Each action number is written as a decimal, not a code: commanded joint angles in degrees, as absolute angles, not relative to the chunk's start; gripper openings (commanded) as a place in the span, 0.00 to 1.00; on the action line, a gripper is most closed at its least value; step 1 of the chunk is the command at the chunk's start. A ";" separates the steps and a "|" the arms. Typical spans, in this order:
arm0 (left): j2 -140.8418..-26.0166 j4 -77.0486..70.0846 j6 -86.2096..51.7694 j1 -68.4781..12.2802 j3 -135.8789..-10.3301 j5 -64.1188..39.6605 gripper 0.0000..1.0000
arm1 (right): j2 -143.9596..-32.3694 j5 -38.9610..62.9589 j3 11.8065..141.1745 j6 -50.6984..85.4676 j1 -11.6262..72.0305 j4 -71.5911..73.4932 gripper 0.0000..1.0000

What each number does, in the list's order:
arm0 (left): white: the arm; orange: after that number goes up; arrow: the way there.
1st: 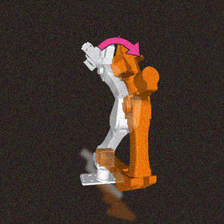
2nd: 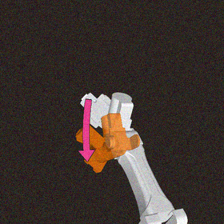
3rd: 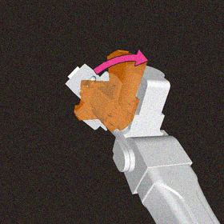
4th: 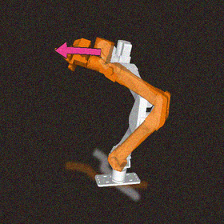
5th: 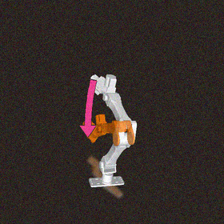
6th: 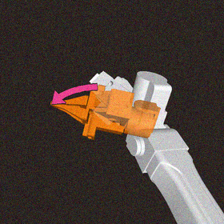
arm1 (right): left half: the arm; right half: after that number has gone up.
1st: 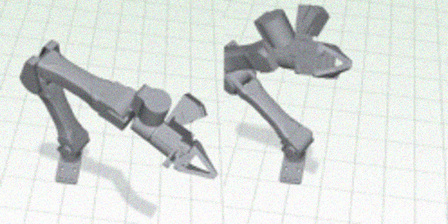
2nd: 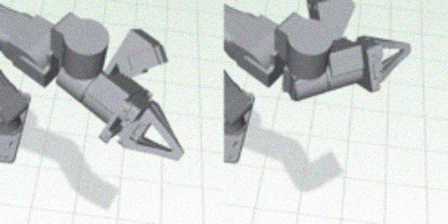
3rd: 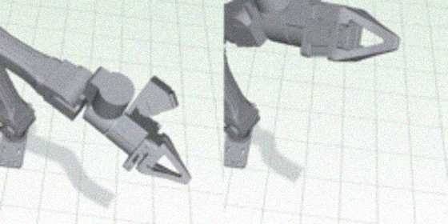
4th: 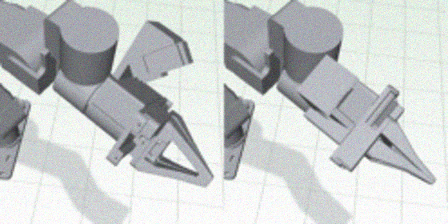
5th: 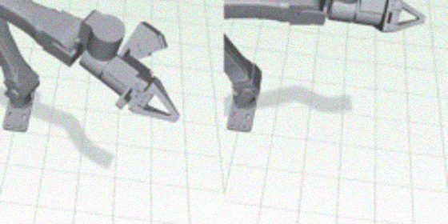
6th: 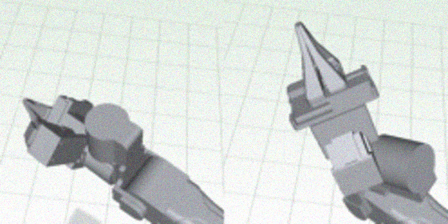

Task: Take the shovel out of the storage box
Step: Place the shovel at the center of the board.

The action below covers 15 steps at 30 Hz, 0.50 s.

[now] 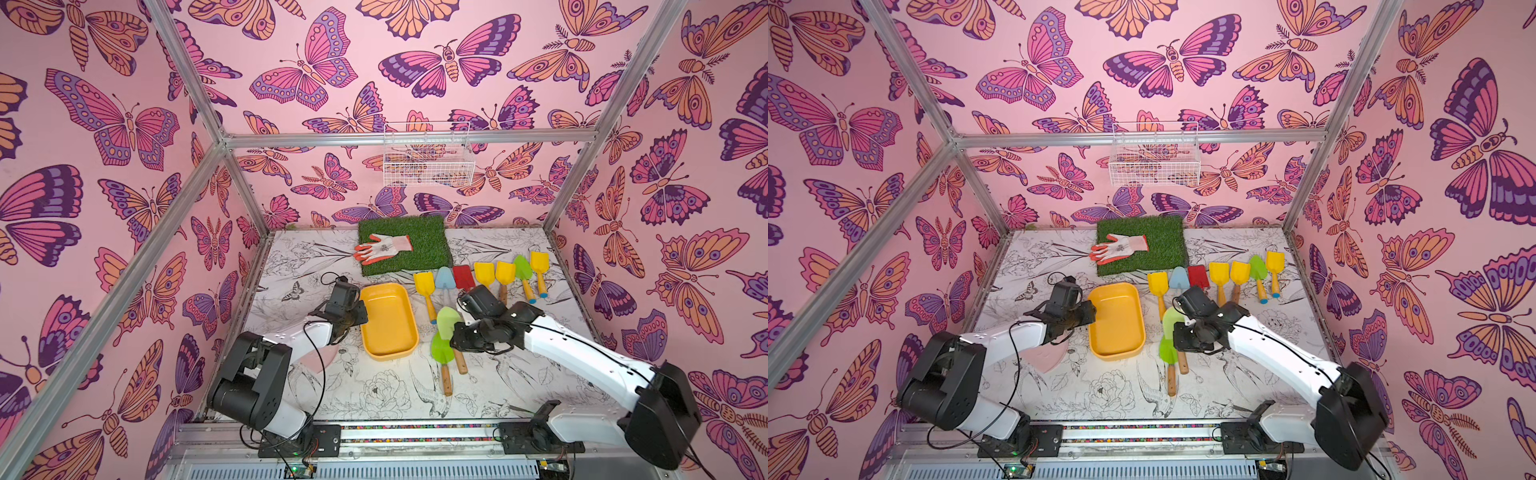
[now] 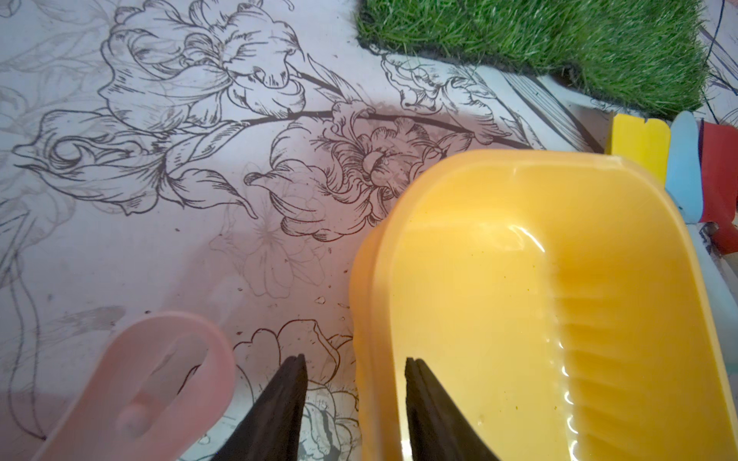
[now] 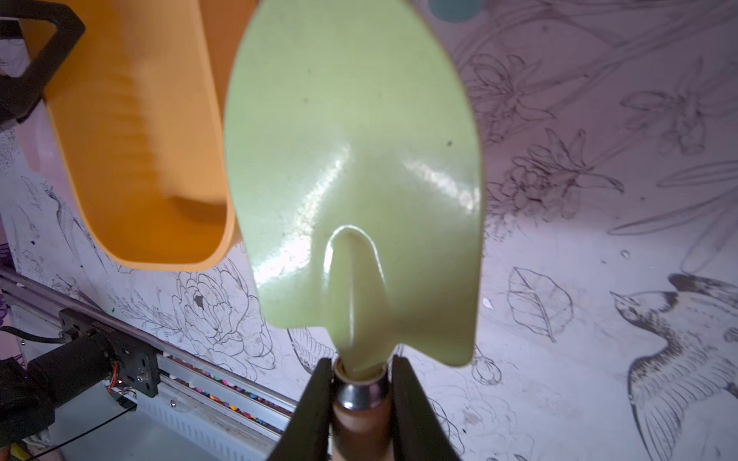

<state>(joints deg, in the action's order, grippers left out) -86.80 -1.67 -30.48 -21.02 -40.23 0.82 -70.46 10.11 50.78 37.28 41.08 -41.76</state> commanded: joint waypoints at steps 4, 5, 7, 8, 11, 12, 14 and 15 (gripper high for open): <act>-86.80 -2.27 -30.58 -20.83 -39.74 0.27 0.46 | -61.22 10.04 45.41 35.43 37.38 -46.04 0.11; -86.75 -2.29 -30.44 -20.92 -39.68 0.43 0.46 | -60.48 10.23 44.52 35.46 37.23 -46.18 0.11; -86.66 -2.29 -30.44 -20.92 -39.69 0.53 0.46 | -59.88 11.26 43.14 35.25 36.61 -46.24 0.11; -86.62 -2.28 -30.46 -20.92 -39.65 0.60 0.46 | -59.85 11.84 42.42 35.33 36.24 -45.98 0.12; -86.67 -2.29 -30.33 -20.92 -39.64 0.62 0.46 | -60.84 13.49 39.96 36.22 35.00 -43.57 0.12; -86.65 -2.29 -30.36 -20.92 -39.64 0.62 0.46 | -61.34 14.24 39.48 36.50 34.48 -42.71 0.12; -86.60 -2.28 -30.28 -20.96 -39.60 0.70 0.46 | -62.98 16.06 38.55 37.13 33.18 -40.46 0.12; -86.66 -2.26 -30.25 -20.92 -39.65 0.83 0.46 | -63.97 16.70 38.37 37.38 32.74 -39.66 0.12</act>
<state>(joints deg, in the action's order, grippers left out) -86.80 -1.69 -30.48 -21.02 -40.23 0.86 -62.41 13.96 38.68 36.42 33.95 -42.94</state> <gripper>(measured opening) 0.465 0.262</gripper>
